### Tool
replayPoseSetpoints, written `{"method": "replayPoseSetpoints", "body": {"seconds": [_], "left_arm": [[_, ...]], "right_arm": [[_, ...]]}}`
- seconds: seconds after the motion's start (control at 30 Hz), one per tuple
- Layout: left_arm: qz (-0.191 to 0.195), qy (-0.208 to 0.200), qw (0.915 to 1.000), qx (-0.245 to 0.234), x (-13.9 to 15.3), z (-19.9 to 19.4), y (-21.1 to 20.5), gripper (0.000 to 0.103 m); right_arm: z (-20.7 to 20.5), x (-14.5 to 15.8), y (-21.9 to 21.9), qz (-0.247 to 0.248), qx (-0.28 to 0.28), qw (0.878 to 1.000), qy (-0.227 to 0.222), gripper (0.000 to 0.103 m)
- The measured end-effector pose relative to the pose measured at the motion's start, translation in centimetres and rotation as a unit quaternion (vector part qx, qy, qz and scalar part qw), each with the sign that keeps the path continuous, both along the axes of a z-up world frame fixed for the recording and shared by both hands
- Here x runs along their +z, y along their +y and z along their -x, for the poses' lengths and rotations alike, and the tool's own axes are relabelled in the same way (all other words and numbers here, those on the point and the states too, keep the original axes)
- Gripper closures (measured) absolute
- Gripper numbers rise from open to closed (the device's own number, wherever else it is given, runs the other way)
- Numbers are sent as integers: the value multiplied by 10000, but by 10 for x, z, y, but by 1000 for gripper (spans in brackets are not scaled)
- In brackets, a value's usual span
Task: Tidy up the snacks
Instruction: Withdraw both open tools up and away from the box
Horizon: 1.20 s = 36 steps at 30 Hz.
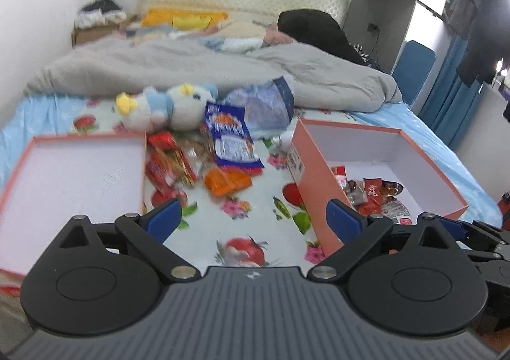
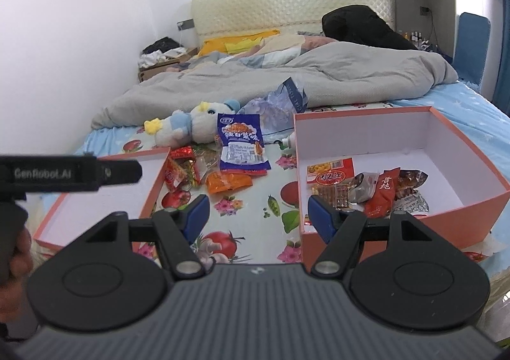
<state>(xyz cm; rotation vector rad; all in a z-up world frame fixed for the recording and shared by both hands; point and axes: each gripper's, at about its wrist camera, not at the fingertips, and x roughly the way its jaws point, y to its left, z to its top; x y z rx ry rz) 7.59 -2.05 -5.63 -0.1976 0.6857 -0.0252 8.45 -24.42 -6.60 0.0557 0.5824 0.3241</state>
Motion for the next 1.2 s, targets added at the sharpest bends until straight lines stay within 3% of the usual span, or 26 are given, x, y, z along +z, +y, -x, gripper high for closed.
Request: {"method": "replayPoseSetpoints", "body": {"seconds": [0.27, 0.77, 1.0, 1.2], "left_arm": [[-118, 374, 9992, 33, -21, -21, -3, 4], [-74, 740, 9969, 242, -54, -66, 16, 4], [-326, 796, 9959, 268, -69, -97, 24, 4], [-254, 702, 9969, 256, -75, -120, 41, 4]], "right_arm": [[-4, -19, 14, 409, 85, 9991, -103, 33], [-26, -46, 26, 363, 388, 9984, 217, 33], [-48, -54, 42, 491, 434, 9976, 229, 33], [-71, -56, 60, 601, 569, 9965, 147, 33]]}}
